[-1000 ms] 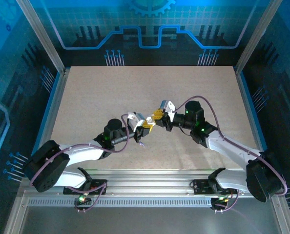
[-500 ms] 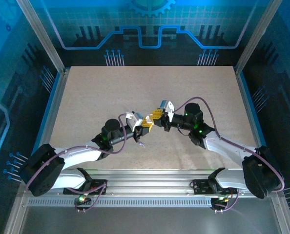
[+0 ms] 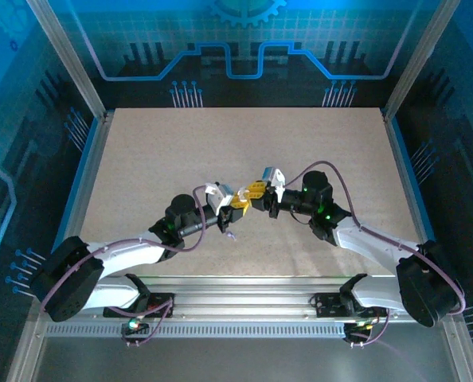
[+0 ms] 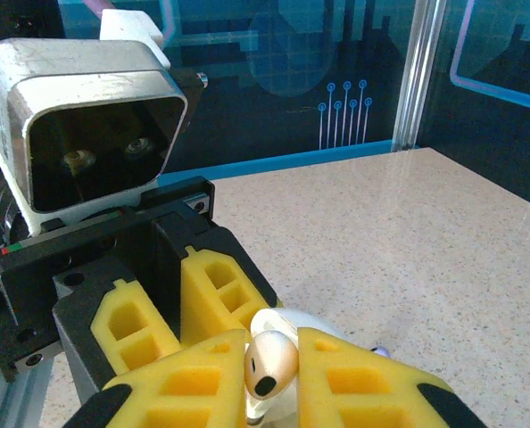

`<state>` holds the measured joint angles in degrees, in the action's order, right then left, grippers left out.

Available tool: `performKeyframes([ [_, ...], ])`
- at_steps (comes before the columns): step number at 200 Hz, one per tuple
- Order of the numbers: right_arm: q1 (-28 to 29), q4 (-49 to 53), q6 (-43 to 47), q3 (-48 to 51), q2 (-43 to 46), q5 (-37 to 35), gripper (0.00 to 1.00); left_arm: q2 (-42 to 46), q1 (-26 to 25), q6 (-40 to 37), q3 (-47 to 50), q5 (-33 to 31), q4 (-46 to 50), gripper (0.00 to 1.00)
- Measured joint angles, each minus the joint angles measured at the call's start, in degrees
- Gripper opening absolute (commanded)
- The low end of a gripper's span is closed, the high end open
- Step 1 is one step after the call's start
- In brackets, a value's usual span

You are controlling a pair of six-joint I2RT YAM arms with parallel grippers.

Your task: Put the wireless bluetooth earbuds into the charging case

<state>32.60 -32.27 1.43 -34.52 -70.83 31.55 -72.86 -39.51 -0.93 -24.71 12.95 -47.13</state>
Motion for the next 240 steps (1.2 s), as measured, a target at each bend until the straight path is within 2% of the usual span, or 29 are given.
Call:
performKeyframes([
  [240,0.0,0.3,-0.2,0.0,-0.1,0.5,0.26,1.8,-0.1,-0.7,0.0,0.0,1.0,0.2],
])
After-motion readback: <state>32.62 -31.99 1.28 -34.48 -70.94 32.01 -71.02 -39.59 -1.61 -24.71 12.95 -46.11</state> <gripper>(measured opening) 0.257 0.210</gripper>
